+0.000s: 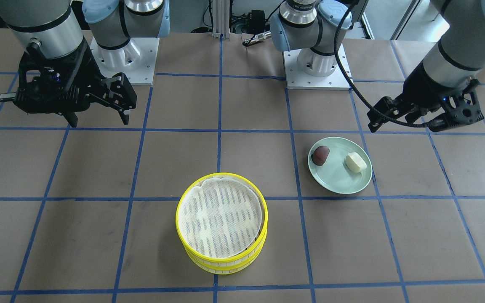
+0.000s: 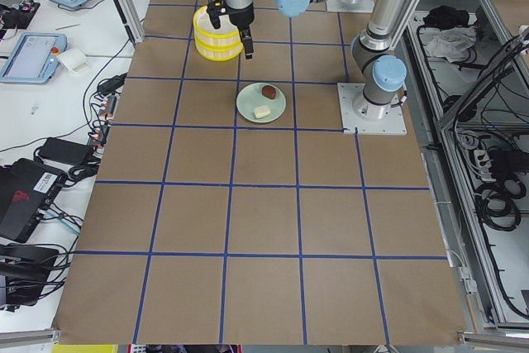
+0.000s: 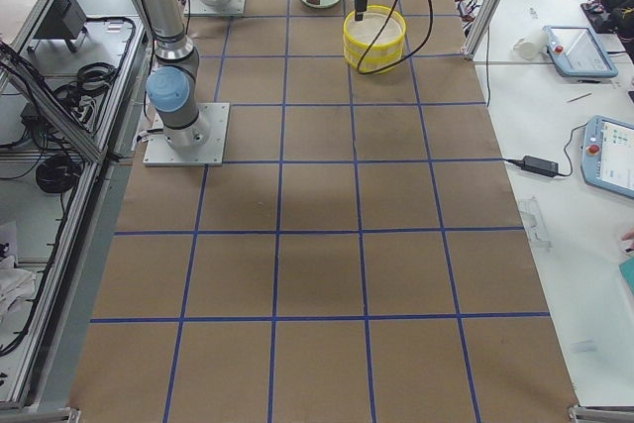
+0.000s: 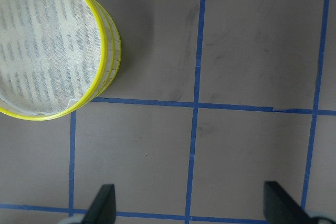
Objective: Place buns in different layers of steamer
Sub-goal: 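Move the left gripper down over the white bun on the green plate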
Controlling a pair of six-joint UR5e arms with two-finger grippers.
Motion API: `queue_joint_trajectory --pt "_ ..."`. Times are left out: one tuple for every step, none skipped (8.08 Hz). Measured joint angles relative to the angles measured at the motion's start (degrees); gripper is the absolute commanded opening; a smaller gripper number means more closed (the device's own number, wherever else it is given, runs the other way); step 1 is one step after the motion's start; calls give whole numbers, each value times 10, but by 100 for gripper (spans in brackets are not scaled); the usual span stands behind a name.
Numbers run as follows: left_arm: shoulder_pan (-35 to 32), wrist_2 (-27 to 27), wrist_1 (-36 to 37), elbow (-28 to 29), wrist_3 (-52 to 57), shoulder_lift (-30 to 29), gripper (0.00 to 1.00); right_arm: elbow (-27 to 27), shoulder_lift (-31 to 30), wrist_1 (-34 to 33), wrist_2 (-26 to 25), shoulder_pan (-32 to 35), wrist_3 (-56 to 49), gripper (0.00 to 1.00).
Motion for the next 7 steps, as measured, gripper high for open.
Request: queue_joint_trajectory --pt "17 1 29 -26 0 -15 100 1 0 0 0 0 0 100" --pt "27 2 68 -53 -2 -31 100 2 0 -1 0 0 1 100" --pt "32 3 94 -71 -5 -48 100 4 -1 -4 0 0 1 100" --pt "35 3 110 -80 -6 -70 100 8 -2 -9 -1 0 1 100" --pt "35 4 119 -85 -7 -91 100 13 -4 -14 -1 0 1 100" --pt "35 9 122 -90 -8 -107 100 15 -5 -17 0 0 1 100" --pt "36 29 124 -100 -8 -120 100 17 -6 -19 0 0 1 100"
